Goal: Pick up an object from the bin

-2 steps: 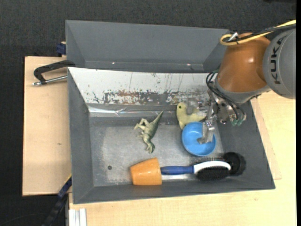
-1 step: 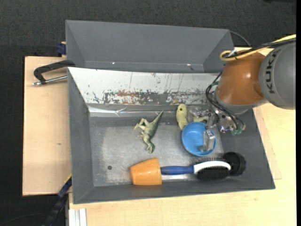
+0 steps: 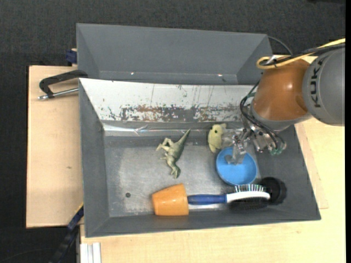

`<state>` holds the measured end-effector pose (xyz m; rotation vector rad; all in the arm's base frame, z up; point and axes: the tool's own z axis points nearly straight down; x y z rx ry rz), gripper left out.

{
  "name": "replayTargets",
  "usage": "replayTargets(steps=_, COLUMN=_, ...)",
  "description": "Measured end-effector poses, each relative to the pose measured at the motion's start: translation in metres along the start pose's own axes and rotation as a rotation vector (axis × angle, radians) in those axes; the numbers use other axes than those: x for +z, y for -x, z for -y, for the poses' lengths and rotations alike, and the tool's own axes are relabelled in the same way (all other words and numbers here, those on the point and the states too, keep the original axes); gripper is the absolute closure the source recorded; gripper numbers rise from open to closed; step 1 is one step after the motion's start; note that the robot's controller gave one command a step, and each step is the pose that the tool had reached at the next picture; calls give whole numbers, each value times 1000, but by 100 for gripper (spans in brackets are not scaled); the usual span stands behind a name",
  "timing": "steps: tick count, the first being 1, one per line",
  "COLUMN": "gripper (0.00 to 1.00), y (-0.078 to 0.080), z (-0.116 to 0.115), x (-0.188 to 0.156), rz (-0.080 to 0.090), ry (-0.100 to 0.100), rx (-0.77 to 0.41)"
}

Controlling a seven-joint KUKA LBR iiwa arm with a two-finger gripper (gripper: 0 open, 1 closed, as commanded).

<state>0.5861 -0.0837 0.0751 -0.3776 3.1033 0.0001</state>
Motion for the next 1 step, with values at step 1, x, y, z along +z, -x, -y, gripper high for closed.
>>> replayTargets(steps=1, gripper=100, y=-12, z=-4, x=-135, rz=-1, ry=-3, rx=-39)
